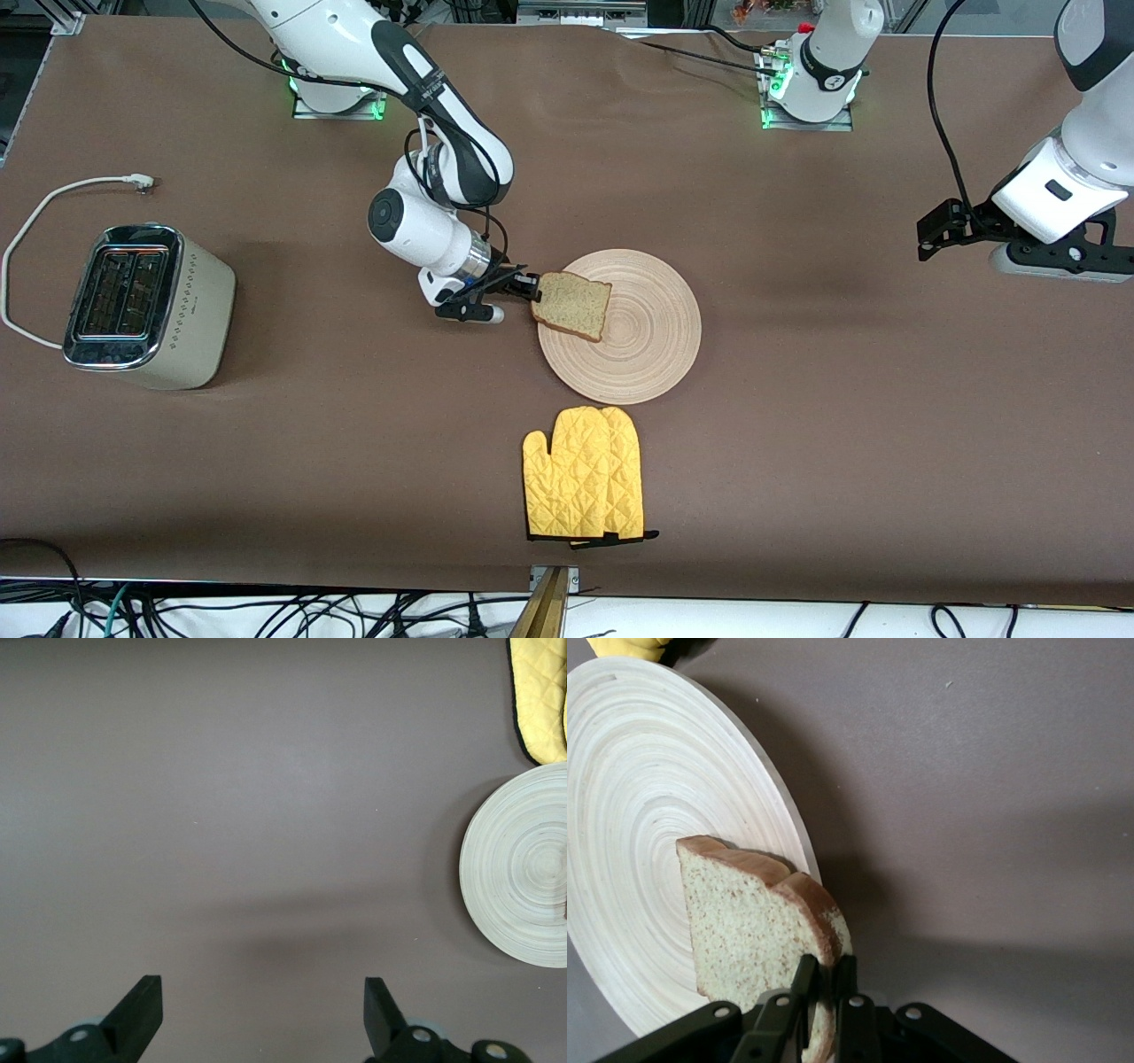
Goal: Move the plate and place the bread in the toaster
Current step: 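Grasp the bread slice with the right gripper and lift it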
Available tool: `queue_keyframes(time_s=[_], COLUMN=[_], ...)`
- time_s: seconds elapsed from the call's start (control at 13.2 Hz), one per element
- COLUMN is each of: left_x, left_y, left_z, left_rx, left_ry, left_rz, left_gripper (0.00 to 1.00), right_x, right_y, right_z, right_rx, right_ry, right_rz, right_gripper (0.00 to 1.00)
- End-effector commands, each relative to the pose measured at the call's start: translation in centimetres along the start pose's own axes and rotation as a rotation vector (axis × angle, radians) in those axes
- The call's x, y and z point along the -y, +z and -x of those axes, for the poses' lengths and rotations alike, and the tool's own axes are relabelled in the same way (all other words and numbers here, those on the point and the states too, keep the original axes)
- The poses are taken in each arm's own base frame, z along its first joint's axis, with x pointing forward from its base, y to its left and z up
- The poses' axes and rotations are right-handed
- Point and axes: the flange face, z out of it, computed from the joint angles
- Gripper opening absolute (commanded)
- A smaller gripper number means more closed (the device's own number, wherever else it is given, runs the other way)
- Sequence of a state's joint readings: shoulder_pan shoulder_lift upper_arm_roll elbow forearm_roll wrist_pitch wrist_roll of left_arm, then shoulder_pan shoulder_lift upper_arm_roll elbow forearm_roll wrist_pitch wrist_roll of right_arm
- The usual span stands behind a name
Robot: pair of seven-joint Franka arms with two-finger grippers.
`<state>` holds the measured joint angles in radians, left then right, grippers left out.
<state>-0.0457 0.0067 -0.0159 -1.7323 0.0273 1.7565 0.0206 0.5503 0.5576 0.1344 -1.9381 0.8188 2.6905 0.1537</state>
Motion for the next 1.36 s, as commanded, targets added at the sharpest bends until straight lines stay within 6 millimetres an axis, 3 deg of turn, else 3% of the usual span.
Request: queue_keyframes(time_s=[0.0,0.38,0.68,0.91,1.29], left_x=[0.0,0.0,0.0,0.0,0.0], left_y=[-0.4,-0.3,-0.3,-0.3,-0.3], left_z=[0.1,0.1,0.2,0.1,0.1], left_rx=[0.010,0.013,0.016,0.018,0.018], left_ry=[-0.012,-0.011,-0.012,-0.012,-0.012], left_rz=[0.001,0.001,0.001,0.001,0.001], left_gripper=[1.00,1.00,1.00,1.00,1.00], right_x=[0.6,1.7,2.6,2.2,3.0], right_y=[0.9,-0.1,-3.1,-8.0,-19.8], right_z=[0.2,-0.1,-0.8,-3.3,-8.9], right_rx=[-0.003,-0.008,0.009,0.060,0.141], right_ry=[0.003,-0.037,-0.111,-0.188,-0.352], right_rz=[-0.014,-0.023,0.006,0.089,0.313], right_gripper=[0.00,0.00,0.00,0.00,0.00])
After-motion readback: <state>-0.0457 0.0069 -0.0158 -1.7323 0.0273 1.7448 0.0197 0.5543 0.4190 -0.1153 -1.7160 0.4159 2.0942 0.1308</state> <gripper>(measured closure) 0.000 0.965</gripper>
